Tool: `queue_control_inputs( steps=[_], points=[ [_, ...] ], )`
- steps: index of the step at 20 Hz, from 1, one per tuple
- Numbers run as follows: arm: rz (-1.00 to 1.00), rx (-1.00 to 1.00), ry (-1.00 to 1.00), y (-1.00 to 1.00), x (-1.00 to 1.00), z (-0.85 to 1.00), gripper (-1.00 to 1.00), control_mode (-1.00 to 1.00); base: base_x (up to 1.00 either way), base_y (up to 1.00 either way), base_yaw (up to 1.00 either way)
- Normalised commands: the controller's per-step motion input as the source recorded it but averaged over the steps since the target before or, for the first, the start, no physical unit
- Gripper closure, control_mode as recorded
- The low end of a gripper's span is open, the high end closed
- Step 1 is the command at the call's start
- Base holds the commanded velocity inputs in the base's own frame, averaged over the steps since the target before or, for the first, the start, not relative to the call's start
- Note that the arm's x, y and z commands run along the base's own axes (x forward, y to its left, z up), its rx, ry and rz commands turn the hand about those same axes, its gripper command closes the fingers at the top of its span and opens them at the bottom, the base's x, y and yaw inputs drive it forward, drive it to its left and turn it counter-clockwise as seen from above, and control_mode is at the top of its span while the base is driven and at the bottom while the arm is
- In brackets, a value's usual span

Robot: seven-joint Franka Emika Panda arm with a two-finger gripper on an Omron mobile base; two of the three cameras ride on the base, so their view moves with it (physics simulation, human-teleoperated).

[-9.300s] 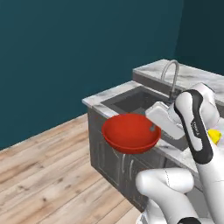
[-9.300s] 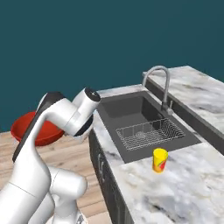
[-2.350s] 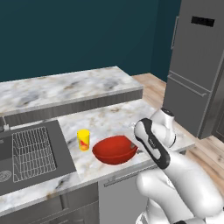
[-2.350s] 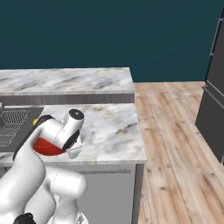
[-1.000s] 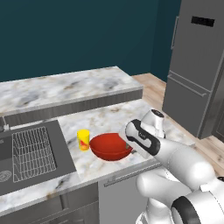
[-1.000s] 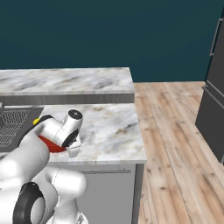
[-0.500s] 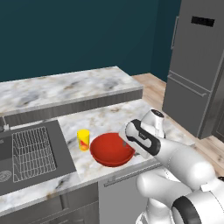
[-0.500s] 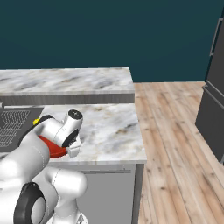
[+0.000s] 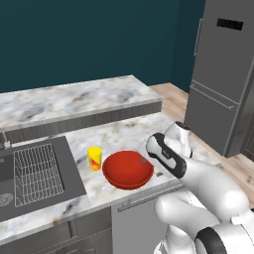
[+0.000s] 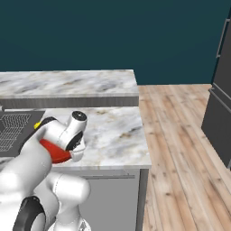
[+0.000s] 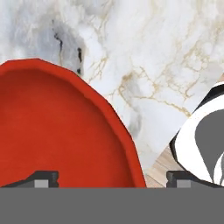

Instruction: Pick the cup and bowl from the counter and place them on the counter next to the sink.

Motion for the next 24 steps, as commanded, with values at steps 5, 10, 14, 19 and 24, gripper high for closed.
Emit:
queue_control_inputs(
  steps=[5, 10, 14, 19, 24],
  points=[
    [0.0, 0.0, -0.09, -0.46, -0.37, 0.6, -1.0, -1.0, 0.0, 0.0, 0.0],
    [0.0, 0.0, -0.15, -0.35, -0.62, 0.92, -1.0, -1.0, 0.0, 0.0, 0.0],
    [0.04, -0.01, -0.1, -0.06, -0.85, 0.97, -1.0, -1.0, 0.0, 0.0, 0.0],
    [0.06, -0.07, -0.09, 0.0, -0.97, 0.85, -1.0, -1.0, 0.0, 0.0, 0.0],
    [0.1, -0.07, -0.17, 0.0, -1.0, 0.76, -1.0, -1.0, 0.0, 0.0, 0.0]
  ],
)
